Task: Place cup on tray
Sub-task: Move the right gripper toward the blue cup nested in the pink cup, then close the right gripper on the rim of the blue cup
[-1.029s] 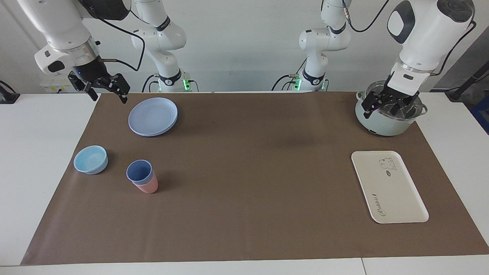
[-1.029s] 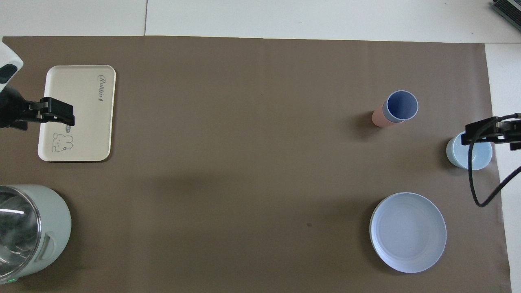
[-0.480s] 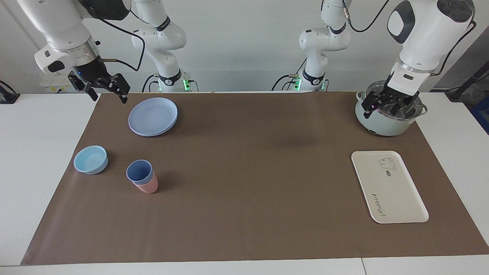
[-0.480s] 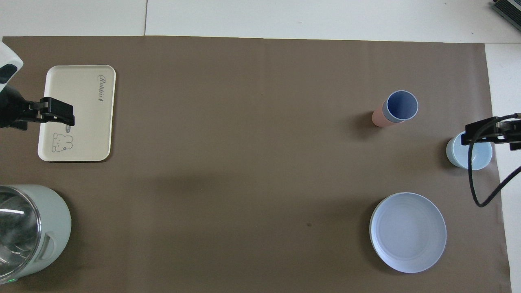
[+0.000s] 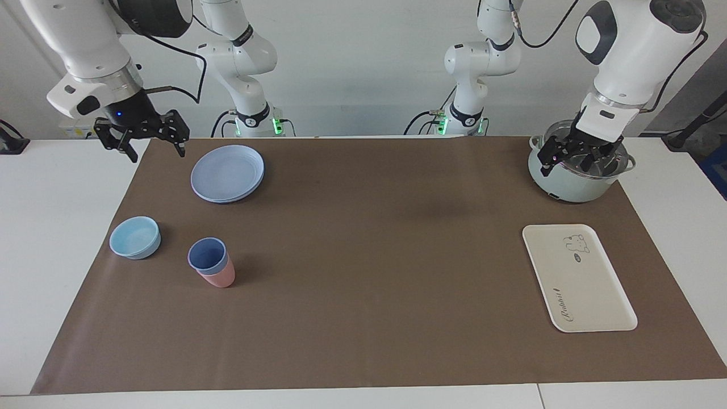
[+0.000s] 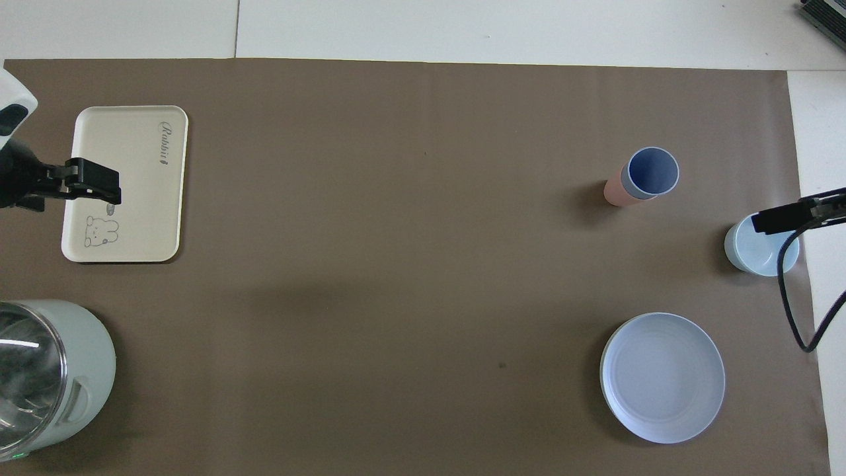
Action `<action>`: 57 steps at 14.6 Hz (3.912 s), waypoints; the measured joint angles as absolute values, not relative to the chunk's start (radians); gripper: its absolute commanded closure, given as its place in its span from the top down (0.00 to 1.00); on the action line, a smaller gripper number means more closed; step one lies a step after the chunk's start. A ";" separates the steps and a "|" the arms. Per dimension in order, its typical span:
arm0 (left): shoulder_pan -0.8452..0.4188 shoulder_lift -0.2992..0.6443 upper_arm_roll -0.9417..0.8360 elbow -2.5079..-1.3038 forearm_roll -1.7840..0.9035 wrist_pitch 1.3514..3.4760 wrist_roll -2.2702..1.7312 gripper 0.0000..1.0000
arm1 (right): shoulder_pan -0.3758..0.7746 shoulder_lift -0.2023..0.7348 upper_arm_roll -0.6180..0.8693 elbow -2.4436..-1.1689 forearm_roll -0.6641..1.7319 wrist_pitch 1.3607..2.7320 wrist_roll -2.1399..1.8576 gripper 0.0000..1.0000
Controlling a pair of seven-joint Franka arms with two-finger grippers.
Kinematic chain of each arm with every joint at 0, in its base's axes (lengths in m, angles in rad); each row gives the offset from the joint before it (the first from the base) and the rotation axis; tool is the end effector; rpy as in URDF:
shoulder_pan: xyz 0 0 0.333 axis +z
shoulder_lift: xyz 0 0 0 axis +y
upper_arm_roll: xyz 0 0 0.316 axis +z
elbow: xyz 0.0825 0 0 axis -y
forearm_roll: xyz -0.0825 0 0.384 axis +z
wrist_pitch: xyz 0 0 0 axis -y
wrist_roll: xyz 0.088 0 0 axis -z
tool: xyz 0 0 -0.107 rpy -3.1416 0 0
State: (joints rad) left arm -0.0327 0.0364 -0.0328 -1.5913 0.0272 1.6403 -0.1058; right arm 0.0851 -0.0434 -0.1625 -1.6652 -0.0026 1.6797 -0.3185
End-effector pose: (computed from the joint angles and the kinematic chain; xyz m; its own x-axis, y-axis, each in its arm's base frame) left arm 0.5703 -0.0343 0.6005 0.9991 0.0384 0.0153 0.0388 -0.9989 -0.0245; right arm 0.5488 -0.0447 0.6130 0.9694 0.2389 0.0558 0.2385 -0.9710 0.0137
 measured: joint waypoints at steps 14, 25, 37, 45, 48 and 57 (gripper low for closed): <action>-0.033 0.036 -0.033 -1.591 0.027 1.640 -0.106 1.00 | -0.175 0.081 -0.173 -1.935 0.597 2.107 -1.525 1.00; -0.033 0.036 -0.033 -1.591 0.027 1.640 -0.106 1.00 | -0.176 0.269 -0.165 -2.047 1.215 2.152 -1.991 1.00; -0.033 0.036 -0.033 -1.591 0.027 1.640 -0.106 1.00 | -0.095 0.342 -0.165 -2.073 1.470 2.165 -2.169 1.00; -0.033 0.036 -0.033 -1.591 0.027 1.640 -0.106 1.00 | -0.057 0.353 -0.165 -2.080 1.570 2.188 -2.213 1.00; -0.033 0.036 -0.033 -1.591 0.027 1.640 -0.106 1.00 | -0.053 0.357 -0.165 -2.081 1.615 2.190 -2.236 1.00; -0.033 0.036 -0.033 -1.591 0.027 1.640 -0.106 1.00 | -0.037 0.366 -0.165 -2.081 1.657 2.219 -2.260 0.00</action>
